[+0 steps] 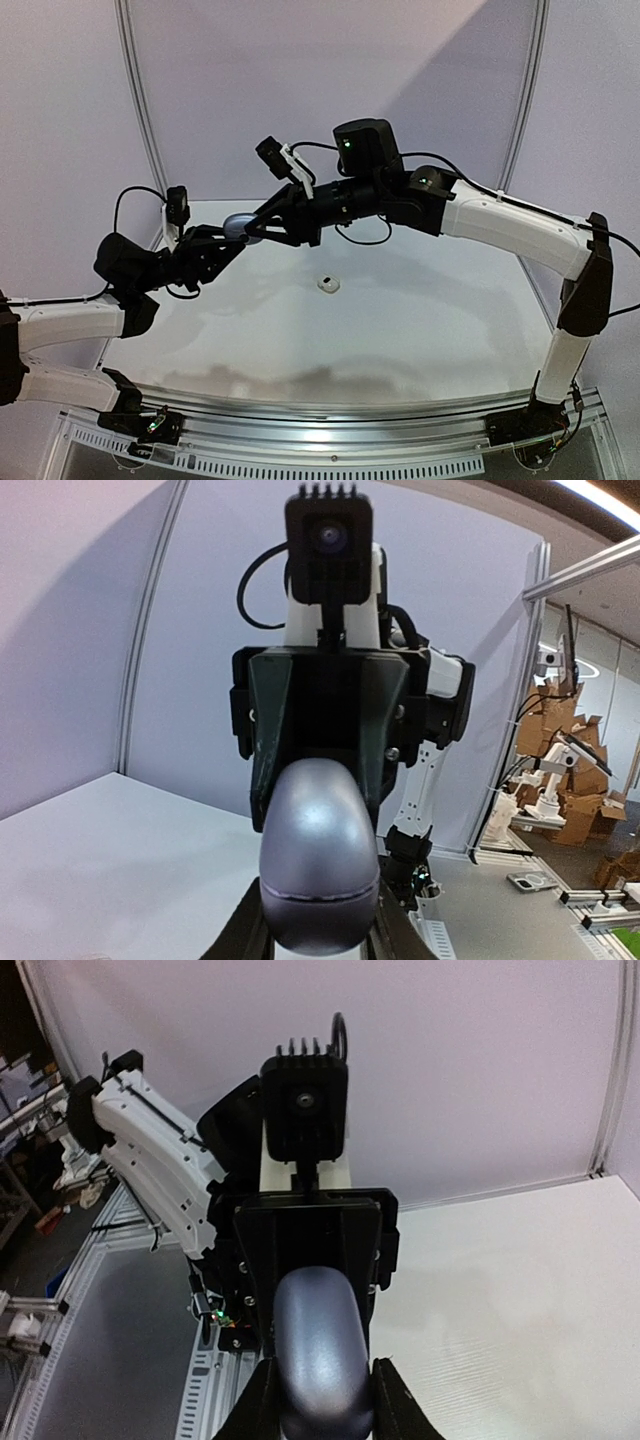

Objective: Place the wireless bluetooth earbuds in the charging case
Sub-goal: Pass from the left arm to the right, then place the charging case with the earbuds at the center of the board.

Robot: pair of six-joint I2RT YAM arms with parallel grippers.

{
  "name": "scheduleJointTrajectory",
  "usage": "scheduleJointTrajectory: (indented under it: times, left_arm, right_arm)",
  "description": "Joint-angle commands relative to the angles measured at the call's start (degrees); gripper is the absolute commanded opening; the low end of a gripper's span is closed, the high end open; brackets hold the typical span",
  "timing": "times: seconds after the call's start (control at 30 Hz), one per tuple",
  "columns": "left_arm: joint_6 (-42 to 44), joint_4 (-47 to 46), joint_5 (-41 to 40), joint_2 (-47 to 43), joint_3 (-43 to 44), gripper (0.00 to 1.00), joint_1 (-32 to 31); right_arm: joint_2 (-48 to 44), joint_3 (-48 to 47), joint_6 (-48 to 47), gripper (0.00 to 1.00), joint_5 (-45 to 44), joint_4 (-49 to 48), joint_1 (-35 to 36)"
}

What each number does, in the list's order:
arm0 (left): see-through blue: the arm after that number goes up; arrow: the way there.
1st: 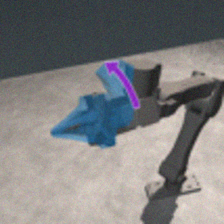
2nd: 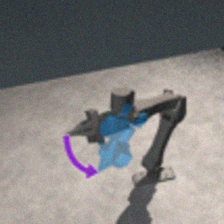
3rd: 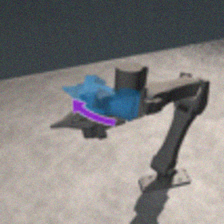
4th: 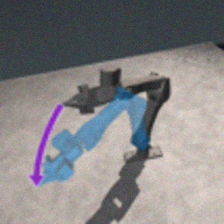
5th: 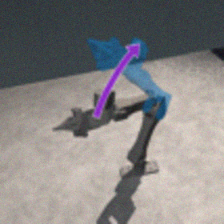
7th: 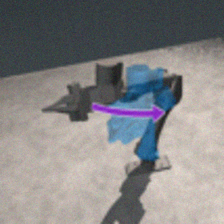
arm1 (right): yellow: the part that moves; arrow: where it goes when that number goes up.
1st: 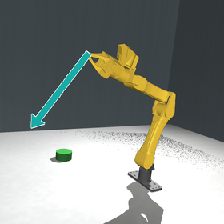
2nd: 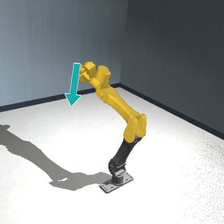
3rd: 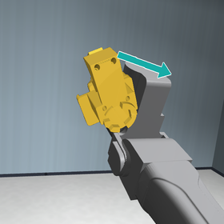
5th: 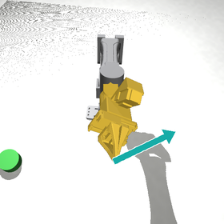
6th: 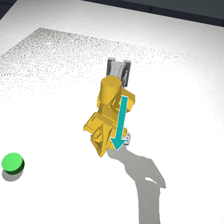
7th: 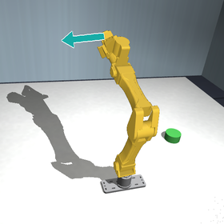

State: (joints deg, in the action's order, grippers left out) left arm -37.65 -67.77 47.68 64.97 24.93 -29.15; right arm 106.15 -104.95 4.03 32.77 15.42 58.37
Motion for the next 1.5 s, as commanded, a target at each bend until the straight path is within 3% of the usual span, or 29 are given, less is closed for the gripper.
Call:
scheduleJointTrajectory:
  times: [0.0,0.17,0.23,0.27,0.3,0.37,0.4,0.53,0.7,0.87,1.03,1.2,1.4,1.47]
  left_arm:
    - [-0.60,-1.93,0.00,-0.11,1.09,0.00,-0.30]
    - [-0.10,-1.75,-0.49,-0.13,0.96,0.00,-0.30]
    - [0.38,-0.15,-1.61,-0.40,0.90,0.00,-0.30]
    - [0.65,1.41,-2.92,-0.64,0.91,0.07,-0.30]
    - [0.83,3.30,-4.58,-0.90,0.87,0.33,-0.30]
    - [2.32,7.20,-8.55,-1.55,0.78,0.95,-0.30]
    - [4.06,8.91,-10.46,-1.92,0.79,0.99,-0.30]
    - [9.54,17.52,-20.37,-3.88,1.01,0.99,-0.30]
    - [13.44,26.23,-31.47,-4.98,1.80,0.99,-0.30]
    - [13.35,28.51,-30.95,-4.90,1.73,0.99,-0.30]
    - [12.21,28.66,-30.09,-4.80,1.76,0.99,-0.34]
    - [13.03,28.85,-30.61,-4.95,1.68,0.99,-0.38]
    - [12.68,28.40,-30.41,-4.92,1.70,0.99,-0.39]
    - [12.81,28.46,-30.60,-4.94,1.60,0.99,-0.39]
  right_arm:
    - [0.92,-1.45,0.90,0.18,2.07,1.42,-0.31]
    - [0.91,-1.49,1.04,0.00,3.77,1.15,-0.42]
    - [0.73,-1.45,1.35,0.00,3.84,0.79,-0.62]
    - [0.62,-1.44,1.67,0.00,3.85,0.64,-0.99]
    - [0.49,-1.33,2.01,0.00,3.75,0.35,-1.34]
    - [-0.07,-0.50,3.11,0.00,1.96,-0.13,-2.23]
    - [-0.55,0.27,3.86,0.00,-0.02,-0.26,-2.86]
    - [-1.76,6.43,8.85,0.00,-5.74,0.21,-6.92]
    - [2.64,11.53,17.75,0.00,-6.72,5.13,-9.68]
    - [9.19,14.54,24.51,0.00,-3.90,3.31,-9.70]
    - [16.51,19.32,36.12,0.00,1.20,-6.96,-9.71]
    - [19.38,21.40,39.99,0.01,2.31,-9.58,-9.70]
    - [21.81,20.74,41.18,0.10,3.93,-6.06,-9.69]
    - [22.19,20.53,40.91,0.21,3.80,-5.02,-9.68]
